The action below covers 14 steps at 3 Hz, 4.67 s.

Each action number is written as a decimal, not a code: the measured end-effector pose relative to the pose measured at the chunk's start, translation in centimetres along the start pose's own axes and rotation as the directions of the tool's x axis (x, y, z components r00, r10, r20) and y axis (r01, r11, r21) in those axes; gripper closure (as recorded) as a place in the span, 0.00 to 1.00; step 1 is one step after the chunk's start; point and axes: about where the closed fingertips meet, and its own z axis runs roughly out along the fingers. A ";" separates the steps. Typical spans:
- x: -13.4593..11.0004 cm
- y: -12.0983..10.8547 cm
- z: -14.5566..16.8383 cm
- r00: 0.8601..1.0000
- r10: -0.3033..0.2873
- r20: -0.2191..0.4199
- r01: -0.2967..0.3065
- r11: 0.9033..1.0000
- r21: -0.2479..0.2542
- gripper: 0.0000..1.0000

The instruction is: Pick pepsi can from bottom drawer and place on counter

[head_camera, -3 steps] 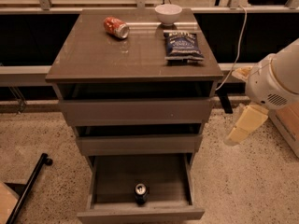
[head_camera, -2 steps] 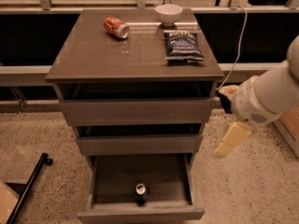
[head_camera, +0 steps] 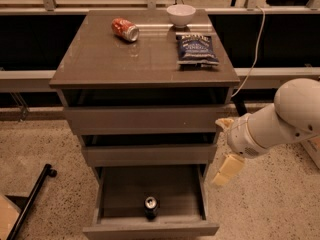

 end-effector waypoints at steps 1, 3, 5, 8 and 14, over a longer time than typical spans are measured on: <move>-0.1 0.5 1.4 1.000 0.001 -0.025 -0.001 1.000 -0.009 0.00; 1.8 2.1 12.4 0.999 0.039 0.003 -0.039 0.998 -0.049 0.00; 3.9 2.6 19.2 0.997 0.075 0.019 -0.073 0.994 -0.086 0.00; 9.1 4.1 32.5 0.979 0.197 0.049 -0.187 0.969 -0.160 0.00; 10.4 3.7 54.5 0.909 0.358 0.214 -0.315 0.926 -0.210 0.00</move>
Offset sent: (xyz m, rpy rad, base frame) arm 0.0141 0.0633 -0.1358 0.0656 0.0380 -0.0230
